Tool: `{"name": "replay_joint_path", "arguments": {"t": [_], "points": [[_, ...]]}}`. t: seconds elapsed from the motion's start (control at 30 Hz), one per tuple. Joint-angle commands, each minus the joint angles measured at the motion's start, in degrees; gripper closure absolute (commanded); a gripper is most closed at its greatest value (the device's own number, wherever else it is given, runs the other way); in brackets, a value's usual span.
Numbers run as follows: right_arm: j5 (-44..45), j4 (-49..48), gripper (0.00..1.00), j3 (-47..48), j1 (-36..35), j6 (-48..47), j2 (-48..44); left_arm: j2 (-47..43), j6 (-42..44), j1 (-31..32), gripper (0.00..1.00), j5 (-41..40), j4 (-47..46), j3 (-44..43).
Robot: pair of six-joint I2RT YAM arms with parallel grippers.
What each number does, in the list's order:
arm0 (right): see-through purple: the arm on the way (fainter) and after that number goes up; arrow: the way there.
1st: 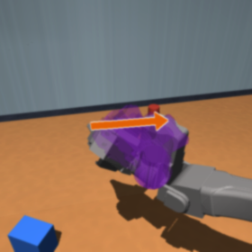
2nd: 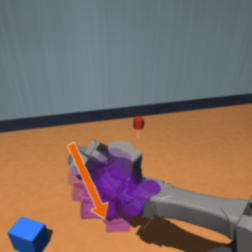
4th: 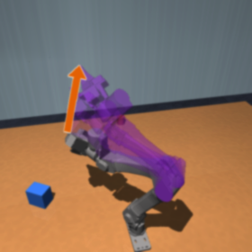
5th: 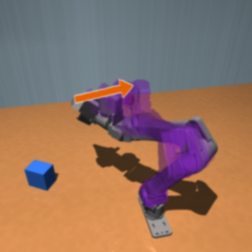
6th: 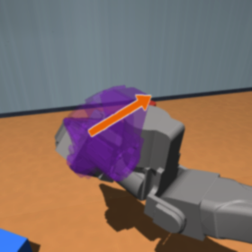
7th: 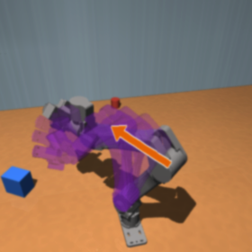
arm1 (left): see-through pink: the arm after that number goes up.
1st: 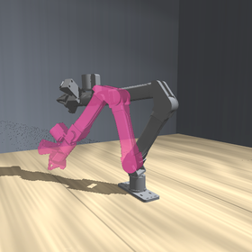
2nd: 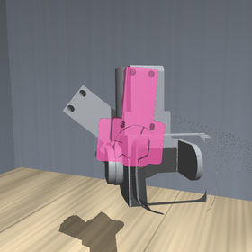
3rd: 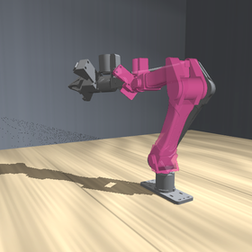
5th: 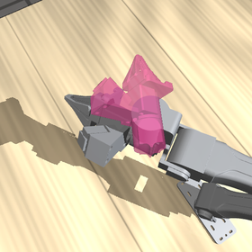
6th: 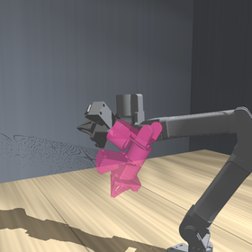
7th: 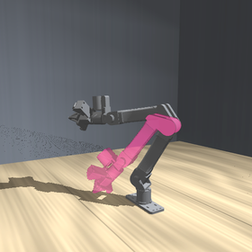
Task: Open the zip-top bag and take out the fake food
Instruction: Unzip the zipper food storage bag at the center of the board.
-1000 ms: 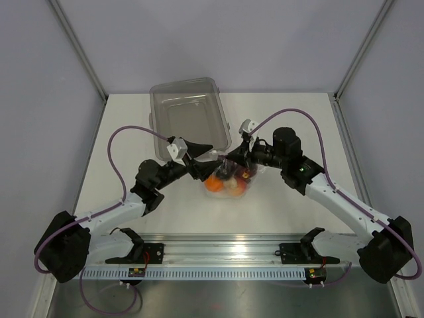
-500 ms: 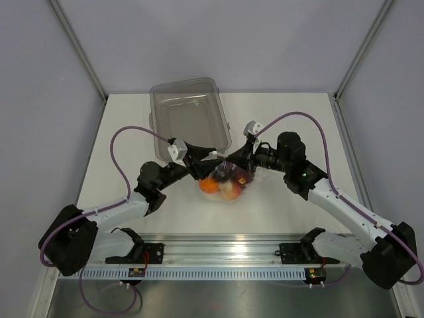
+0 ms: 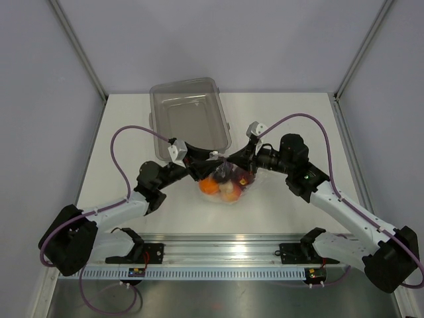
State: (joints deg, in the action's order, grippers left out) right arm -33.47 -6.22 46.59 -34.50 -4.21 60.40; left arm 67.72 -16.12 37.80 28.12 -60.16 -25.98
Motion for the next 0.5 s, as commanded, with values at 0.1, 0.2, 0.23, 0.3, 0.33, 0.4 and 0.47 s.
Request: {"name": "replay_joint_path", "arguments": {"t": [0.1,0.2,0.23,0.3,0.33,0.4,0.47], "points": [[0.6,-6.6,1.0,0.6,-0.1,0.9,-2.4,-0.7,-0.1,0.1,0.47,2.8,-3.1,-2.3],[0.9,-6.8,1.0,0.3,-0.1,1.0,-2.8,-0.8,0.3,0.1,0.47,3.2,-1.5,-2.8],[1.0,-7.1,1.0,0.3,-0.1,1.1,-2.9,-0.8,0.4,0.0,0.49,3.4,-1.0,-3.0],[1.0,-7.2,1.0,0.1,-0.1,1.2,-3.3,-0.6,0.4,0.0,0.53,3.9,-1.0,-3.2],[1.0,-7.3,1.0,0.0,-0.1,1.2,-3.4,-0.6,0.4,0.1,0.56,3.9,-0.9,-3.3],[0.9,-7.3,1.0,0.0,-0.2,1.2,-3.4,-0.7,0.4,0.1,0.64,4.1,-1.0,-3.3],[0.8,-7.3,1.0,0.0,-0.1,1.2,-3.4,-1.0,0.4,0.0,0.7,4.4,-1.1,-3.2]]}}
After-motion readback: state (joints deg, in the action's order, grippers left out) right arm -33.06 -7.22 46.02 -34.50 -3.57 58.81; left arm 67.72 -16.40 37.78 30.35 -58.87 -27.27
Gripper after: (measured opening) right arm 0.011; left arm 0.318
